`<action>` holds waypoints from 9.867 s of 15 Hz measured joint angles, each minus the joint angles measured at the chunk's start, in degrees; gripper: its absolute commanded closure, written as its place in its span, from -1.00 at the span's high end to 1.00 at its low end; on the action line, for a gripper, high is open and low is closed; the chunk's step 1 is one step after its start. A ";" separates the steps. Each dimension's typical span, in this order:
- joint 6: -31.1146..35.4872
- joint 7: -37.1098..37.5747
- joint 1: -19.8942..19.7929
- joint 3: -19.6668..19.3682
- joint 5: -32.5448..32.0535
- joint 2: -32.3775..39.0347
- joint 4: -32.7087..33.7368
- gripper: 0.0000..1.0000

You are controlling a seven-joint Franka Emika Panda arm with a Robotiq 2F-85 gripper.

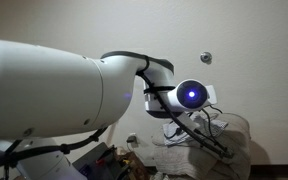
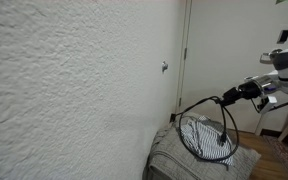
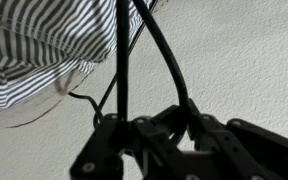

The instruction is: Untangle the wire

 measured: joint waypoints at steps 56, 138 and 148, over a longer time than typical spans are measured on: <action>31.52 -10.02 84.08 -68.06 31.12 -45.04 -17.98 1.00; 34.63 57.74 54.07 -55.56 -49.57 -96.12 -30.76 -0.95; 34.64 73.80 51.87 -69.58 -69.36 -106.63 -30.72 -0.95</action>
